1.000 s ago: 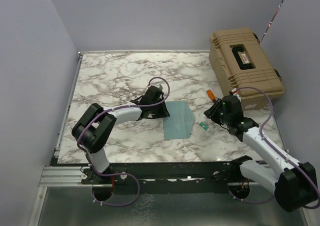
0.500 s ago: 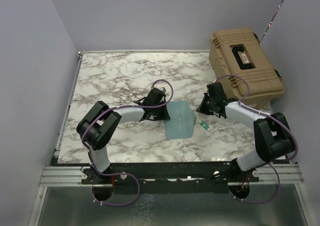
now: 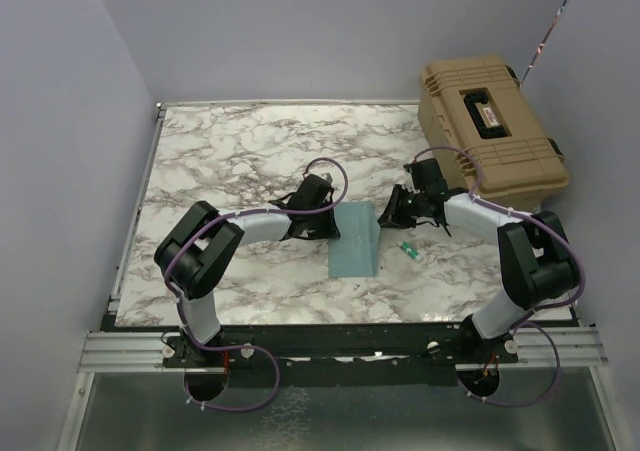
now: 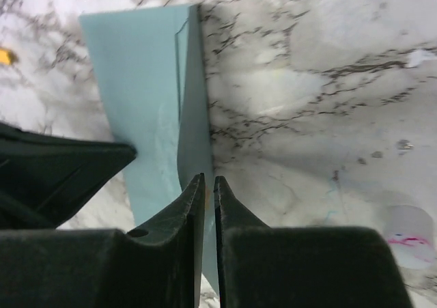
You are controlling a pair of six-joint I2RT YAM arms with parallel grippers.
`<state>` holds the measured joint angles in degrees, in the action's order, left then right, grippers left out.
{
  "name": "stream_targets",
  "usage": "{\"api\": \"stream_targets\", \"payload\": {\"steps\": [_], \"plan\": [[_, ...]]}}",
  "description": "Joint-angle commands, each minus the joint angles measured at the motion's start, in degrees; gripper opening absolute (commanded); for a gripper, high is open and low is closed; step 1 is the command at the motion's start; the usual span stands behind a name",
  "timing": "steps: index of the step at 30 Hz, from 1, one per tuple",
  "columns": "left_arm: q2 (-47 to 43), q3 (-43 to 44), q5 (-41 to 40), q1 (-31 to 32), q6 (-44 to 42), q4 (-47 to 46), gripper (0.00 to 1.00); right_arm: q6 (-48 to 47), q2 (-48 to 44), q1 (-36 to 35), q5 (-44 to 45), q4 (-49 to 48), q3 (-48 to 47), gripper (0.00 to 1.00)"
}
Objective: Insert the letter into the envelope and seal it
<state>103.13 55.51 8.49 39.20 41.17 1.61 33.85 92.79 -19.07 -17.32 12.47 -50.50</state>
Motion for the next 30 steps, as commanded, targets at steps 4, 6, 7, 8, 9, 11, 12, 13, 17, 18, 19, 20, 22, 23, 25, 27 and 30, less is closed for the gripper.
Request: {"api": "stream_targets", "payload": {"steps": [4, 6, 7, 8, 9, 11, 12, 13, 17, 18, 19, 20, 22, 23, 25, 27, 30], "plan": [[1.90, -0.43, -4.30, 0.26, -0.24, 4.01, 0.00, -1.71, -0.34, 0.40, -13.05, -1.99, -0.60, 0.21], [1.83, -0.63, -4.27, 0.25, -0.05, 3.98, 0.00, -1.90, 0.93, 0.40, -13.67, -2.89, -0.37, 0.21], [1.81, -0.68, -4.27, 0.22, 0.01, 3.98, 0.00, -1.75, 1.55, 0.42, -13.84, -3.66, -0.09, 0.21], [1.74, -0.74, -4.32, 0.23, 0.05, 3.95, 0.00, -1.63, 2.08, 0.36, -13.95, -4.36, 0.18, 0.21], [1.72, -0.79, -4.29, 0.26, 0.13, 3.91, 0.00, -1.55, 2.61, 0.35, -14.20, -5.06, 0.34, 0.21], [1.79, -0.84, -4.19, 0.27, 0.23, 3.84, 0.00, -1.30, 3.64, 0.35, -14.49, -5.93, 0.47, 0.21], [1.87, -0.84, -4.12, 0.26, 0.23, 3.86, 0.00, -1.32, 4.24, 0.27, -14.73, -6.55, 0.51, 0.21], [1.96, -0.84, -4.04, 0.26, 0.23, 3.86, 0.00, -1.25, 4.68, 0.24, -14.83, -6.92, 0.53, 0.20], [2.37, -0.92, -3.58, 0.22, 0.56, 3.89, 0.00, -1.41, 6.07, -0.45, -14.72, -7.56, 0.33, 0.19], [2.48, -0.93, -3.51, 0.26, 0.62, 3.85, 0.00, -1.49, 6.20, -0.73, -14.68, -7.75, 0.43, 0.18], [2.62, -0.93, -3.44, 0.26, 0.66, 3.85, 0.00, -1.50, 6.25, -1.05, -14.53, -7.80, 0.47, 0.18], [2.65, -0.93, -3.33, 0.25, 0.73, 3.84, 0.00, -1.56, 6.39, -1.51, -14.16, -7.66, 0.37, 0.18], [2.76, -0.93, -3.22, 0.25, 0.91, 3.84, 0.00, -1.97, 6.63, -2.52, -12.84, -6.69, -0.04, 0.18], [2.84, -0.99, -3.11, 0.24, 1.05, 3.84, 0.00, -2.10, 6.80, -3.00, -12.06, -6.34, -0.22, 0.18], [2.95, -1.01, -3.09, 0.26, 1.34, 3.78, 0.00, -2.40, 7.04, -4.20, -9.98, -5.45, -0.56, 0.18], [3.04, -1.18, -3.05, 0.31, 1.60, 3.76, 0.00, -3.00, 7.43, -5.46, -6.67, -3.69, -1.37, 0.18], [3.13, -1.28, -3.09, 0.20, 1.88, 3.84, 0.00, -3.89, 8.07, -7.20, -1.91, -1.06, -2.75, 0.18]]}}
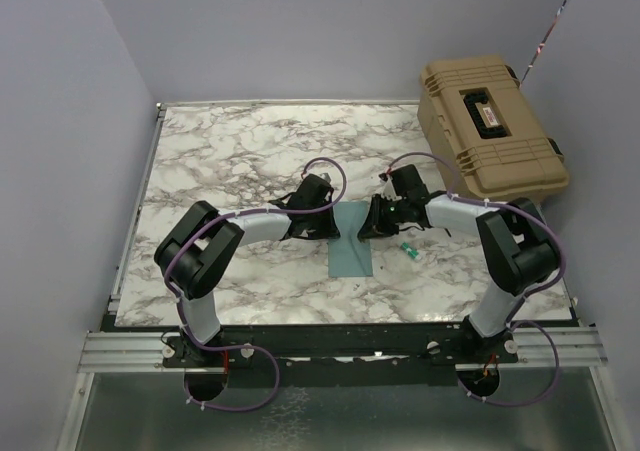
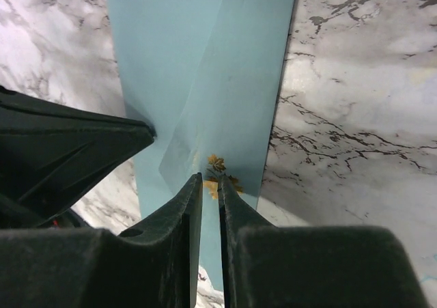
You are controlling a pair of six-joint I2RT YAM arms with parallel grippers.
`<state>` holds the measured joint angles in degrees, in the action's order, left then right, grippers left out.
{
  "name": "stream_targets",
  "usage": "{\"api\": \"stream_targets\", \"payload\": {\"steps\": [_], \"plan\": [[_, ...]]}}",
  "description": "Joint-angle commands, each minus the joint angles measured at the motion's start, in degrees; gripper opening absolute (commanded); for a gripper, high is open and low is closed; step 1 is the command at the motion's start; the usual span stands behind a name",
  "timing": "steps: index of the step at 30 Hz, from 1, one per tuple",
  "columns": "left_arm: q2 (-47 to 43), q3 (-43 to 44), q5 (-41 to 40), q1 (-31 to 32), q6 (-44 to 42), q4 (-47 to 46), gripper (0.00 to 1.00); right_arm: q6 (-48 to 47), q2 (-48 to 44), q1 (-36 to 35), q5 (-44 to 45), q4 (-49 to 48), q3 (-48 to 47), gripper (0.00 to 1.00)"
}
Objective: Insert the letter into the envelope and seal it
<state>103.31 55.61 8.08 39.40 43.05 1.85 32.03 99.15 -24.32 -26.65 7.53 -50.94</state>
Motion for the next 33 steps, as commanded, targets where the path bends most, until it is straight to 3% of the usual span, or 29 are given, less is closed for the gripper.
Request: {"api": "stream_targets", "payload": {"steps": [1, 21, 33], "plan": [[3.02, -1.43, -2.68, 0.06, 0.08, 3.53, 0.00, -2.35, 1.76, -2.45, 8.84, 4.28, -2.51, 0.18], [4.36, -1.34, -0.45, -0.06, 2.10, 3.25, 0.00, -6.84, 9.15, -16.40, 38.15, 13.42, -6.26, 0.31], [5.50, -3.14, 2.24, -2.25, 5.11, 3.33, 0.00, -3.57, 13.45, -22.42, 43.70, 17.21, -2.71, 0.34]]}}
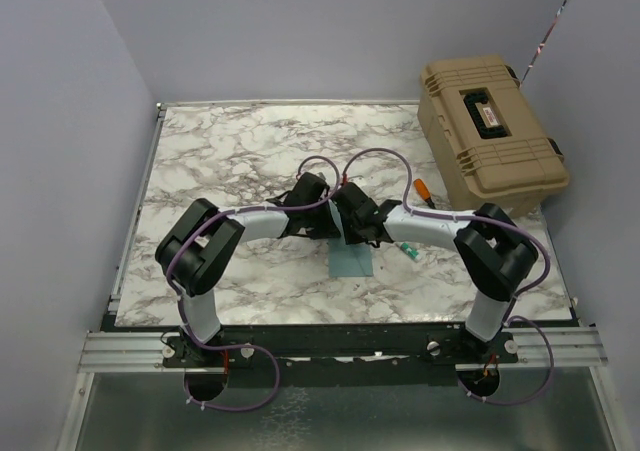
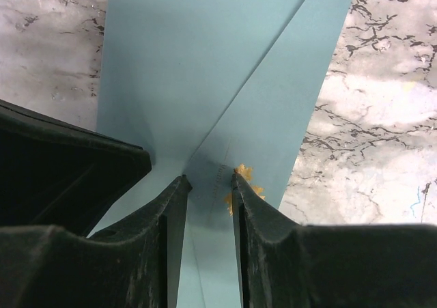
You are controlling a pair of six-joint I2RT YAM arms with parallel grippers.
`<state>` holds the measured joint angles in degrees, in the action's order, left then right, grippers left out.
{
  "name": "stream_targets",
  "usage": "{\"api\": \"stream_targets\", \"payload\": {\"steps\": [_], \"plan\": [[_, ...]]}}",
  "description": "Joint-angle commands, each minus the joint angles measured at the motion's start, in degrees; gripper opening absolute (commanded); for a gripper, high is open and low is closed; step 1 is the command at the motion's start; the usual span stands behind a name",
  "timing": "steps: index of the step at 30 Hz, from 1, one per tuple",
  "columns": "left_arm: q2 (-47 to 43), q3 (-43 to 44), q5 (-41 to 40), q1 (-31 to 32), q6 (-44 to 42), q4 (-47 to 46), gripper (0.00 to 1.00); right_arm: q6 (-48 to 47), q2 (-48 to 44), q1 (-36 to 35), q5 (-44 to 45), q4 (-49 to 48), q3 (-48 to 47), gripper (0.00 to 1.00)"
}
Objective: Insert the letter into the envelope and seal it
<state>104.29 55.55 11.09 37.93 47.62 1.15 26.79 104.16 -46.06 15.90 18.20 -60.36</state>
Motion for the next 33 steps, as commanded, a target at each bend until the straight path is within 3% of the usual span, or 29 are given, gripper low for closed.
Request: {"api": "stream_targets", "payload": {"steps": [1, 9, 14, 17, 25, 33], "plan": [[4.74, -3.41, -0.54, -1.07, 1.15, 3.97, 0.00, 1.98, 7.56, -0.96, 0.80, 6.19, 7.36, 0.34], [6.02, -6.06, 0.08, -2.59, 6.43, 1.41, 0.00, 3.49, 0.16, -1.90, -0.99, 9.14, 9.64, 0.32], [6.88, -6.54, 0.13, -2.73, 9.46, -0.15, 0.00, 5.27, -1.13, -2.49, -2.25, 10.05, 11.42, 0.19], [6.89, -6.96, -0.50, -2.77, 10.76, -0.34, 0.00, 5.93, -1.79, -2.69, -2.47, 10.86, 12.02, 0.16], [6.15, -9.35, -1.93, -2.93, 14.16, -0.97, 0.00, 6.13, -2.56, -4.86, -4.04, 12.89, 12.21, 0.29], [6.10, -11.04, -2.39, -3.30, 15.87, -3.10, 0.00, 6.17, -5.05, -7.92, -6.85, 15.71, 12.79, 0.33]]}}
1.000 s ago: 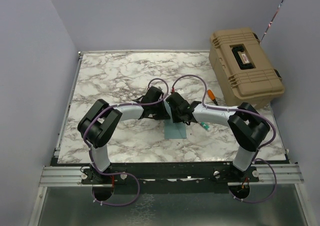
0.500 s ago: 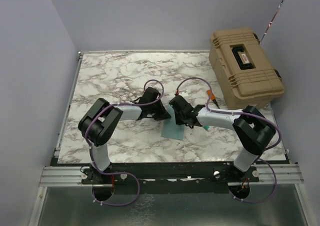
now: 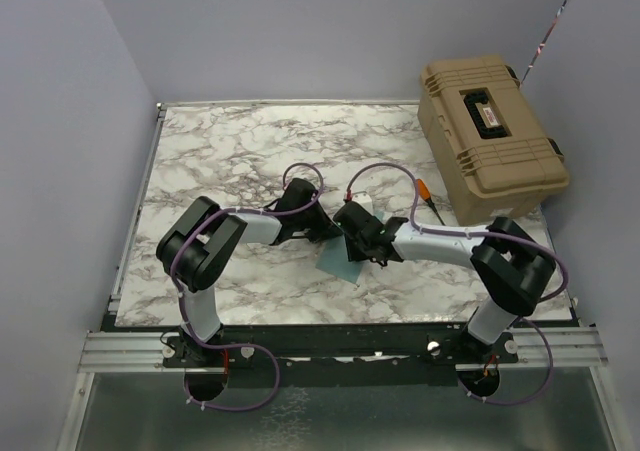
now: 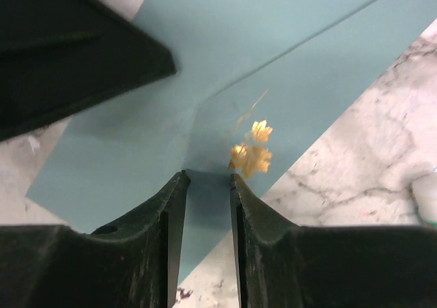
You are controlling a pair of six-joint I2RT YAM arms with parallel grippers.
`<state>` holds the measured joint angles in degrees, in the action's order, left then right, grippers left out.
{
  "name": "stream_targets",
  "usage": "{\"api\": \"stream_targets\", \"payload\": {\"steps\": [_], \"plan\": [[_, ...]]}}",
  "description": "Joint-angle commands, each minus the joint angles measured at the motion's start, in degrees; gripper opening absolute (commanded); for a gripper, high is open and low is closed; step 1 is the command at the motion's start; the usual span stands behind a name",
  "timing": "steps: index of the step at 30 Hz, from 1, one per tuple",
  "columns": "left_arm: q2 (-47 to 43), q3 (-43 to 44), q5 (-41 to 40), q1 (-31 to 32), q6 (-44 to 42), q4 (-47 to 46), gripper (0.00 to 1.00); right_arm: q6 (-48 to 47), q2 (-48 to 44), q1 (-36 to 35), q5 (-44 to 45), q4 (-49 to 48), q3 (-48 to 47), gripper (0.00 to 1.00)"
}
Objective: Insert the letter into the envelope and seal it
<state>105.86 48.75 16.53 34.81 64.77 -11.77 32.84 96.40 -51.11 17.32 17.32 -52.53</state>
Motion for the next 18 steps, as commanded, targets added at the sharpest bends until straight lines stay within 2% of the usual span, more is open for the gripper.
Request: {"api": "stream_targets", "payload": {"steps": [1, 7, 11, 15, 18], "plan": [[4.53, -4.40, -7.90, -0.22, -1.16, 9.64, 0.00, -0.26, 2.41, -3.21, -8.95, 16.79, 5.05, 0.33], [4.21, -3.82, -7.48, -0.44, -2.51, 8.91, 0.00, -1.59, -2.22, -5.31, -11.96, 19.01, 5.68, 0.32], [3.14, -1.95, -5.08, -0.45, -6.80, 8.80, 0.00, 0.15, -8.54, -4.78, -9.93, 20.03, 3.13, 0.30], [-0.45, -0.74, -2.41, -0.10, -12.60, 7.91, 0.01, 3.45, -12.95, 1.97, -8.98, 18.71, 0.30, 0.26], [-4.84, -0.22, -1.14, 0.53, -16.11, 7.82, 0.12, 3.47, -13.70, 10.42, -13.93, 12.26, 1.61, 0.18]]}}
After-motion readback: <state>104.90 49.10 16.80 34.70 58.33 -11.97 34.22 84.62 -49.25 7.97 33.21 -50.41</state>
